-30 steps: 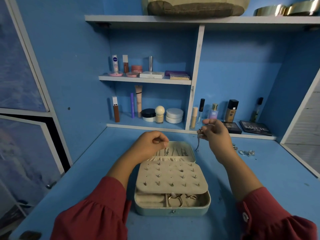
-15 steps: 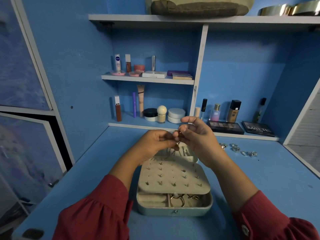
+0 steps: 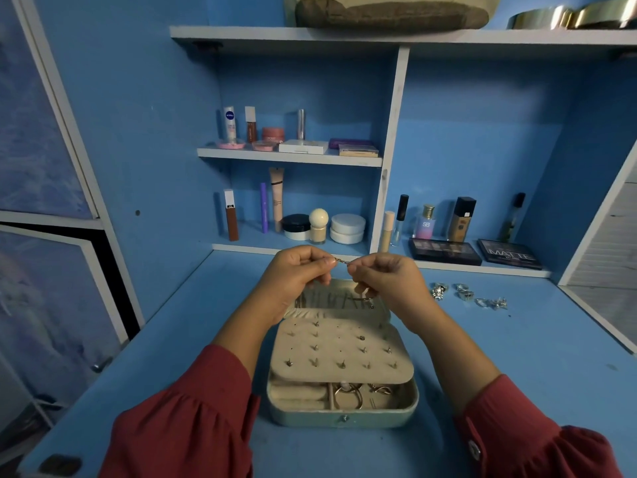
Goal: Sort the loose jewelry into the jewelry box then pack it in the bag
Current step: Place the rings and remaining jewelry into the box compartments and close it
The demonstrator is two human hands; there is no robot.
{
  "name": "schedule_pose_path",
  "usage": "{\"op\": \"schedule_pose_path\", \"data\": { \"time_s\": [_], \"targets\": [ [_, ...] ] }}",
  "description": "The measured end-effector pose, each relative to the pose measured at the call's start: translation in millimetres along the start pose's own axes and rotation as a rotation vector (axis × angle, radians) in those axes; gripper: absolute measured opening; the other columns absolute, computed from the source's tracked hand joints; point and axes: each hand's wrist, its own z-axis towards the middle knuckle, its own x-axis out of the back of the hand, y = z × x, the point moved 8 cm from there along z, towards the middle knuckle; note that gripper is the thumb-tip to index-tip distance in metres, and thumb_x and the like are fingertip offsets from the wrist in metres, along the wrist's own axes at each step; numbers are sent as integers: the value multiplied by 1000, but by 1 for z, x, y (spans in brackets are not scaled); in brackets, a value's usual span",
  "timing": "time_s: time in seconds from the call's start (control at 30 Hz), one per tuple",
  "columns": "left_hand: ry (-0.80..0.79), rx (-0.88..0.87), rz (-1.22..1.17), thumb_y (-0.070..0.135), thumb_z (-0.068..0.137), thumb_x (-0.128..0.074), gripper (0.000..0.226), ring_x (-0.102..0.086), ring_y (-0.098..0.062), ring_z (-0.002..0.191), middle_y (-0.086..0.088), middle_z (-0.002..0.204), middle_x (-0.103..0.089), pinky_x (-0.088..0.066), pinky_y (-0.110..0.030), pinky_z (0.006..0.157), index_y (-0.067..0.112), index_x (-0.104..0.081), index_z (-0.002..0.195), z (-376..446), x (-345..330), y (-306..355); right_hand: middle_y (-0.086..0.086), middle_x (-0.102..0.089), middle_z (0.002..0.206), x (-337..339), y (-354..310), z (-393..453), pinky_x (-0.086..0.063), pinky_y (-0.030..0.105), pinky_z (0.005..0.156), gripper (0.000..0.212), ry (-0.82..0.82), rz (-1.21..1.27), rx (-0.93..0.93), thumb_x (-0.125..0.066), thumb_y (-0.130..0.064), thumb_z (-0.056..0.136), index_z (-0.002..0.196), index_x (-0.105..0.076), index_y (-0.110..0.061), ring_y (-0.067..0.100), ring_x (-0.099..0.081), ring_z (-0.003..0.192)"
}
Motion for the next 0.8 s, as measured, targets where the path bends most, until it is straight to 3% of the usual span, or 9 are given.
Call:
{"op": "schedule_pose_path", "data": {
  "time_s": [0.17,0.3,0.43,0.6,0.8],
  "targets": [
    [48,67,62,9,88,-64,7,-56,-8,55,-2,64,-64,-44,-15,52,9,-70,85,8,1,-7,9,-68,67,8,15,4,-54,34,60,11,66,-23,-93,-66,-6,87,77,-70,-8,20,-64,60],
    [16,115,298,6,87,-62,8,-55,-8,54,-1,65,-63,-48,-18,58,4,-71,87,19,-4,-14,0,-71,70,18,21,6,-51,27,59,12,134,-416,-100,-66,-14,84,74,-73,-14,16,-65,65],
    [-54,67,502,8,87,-62,9,-57,-9,59,4,66,-63,-50,-24,62,9,-69,81,27,-13,-17,-3,-69,77,15,22,7,-52,29,63,14,112,-689,-58,-60,-15,85,78,-73,-15,16,-63,72],
    [-133,-26,781,14,89,-59,8,-55,-10,73,10,75,-57,-46,-27,70,13,-67,90,38,-28,-13,-4,-69,88,15,24,8,-54,31,72,13,130,-764,-7,-61,-19,85,88,-72,-23,17,-63,84],
    [-255,-83,1086,18,92,-52,6,-55,-20,80,1,87,-57,-45,-34,68,22,-55,95,44,-43,-12,-1,-70,87,15,23,8,-53,31,68,17,168,-838,28,-57,-15,84,89,-73,-19,20,-63,82]
  ]
}}
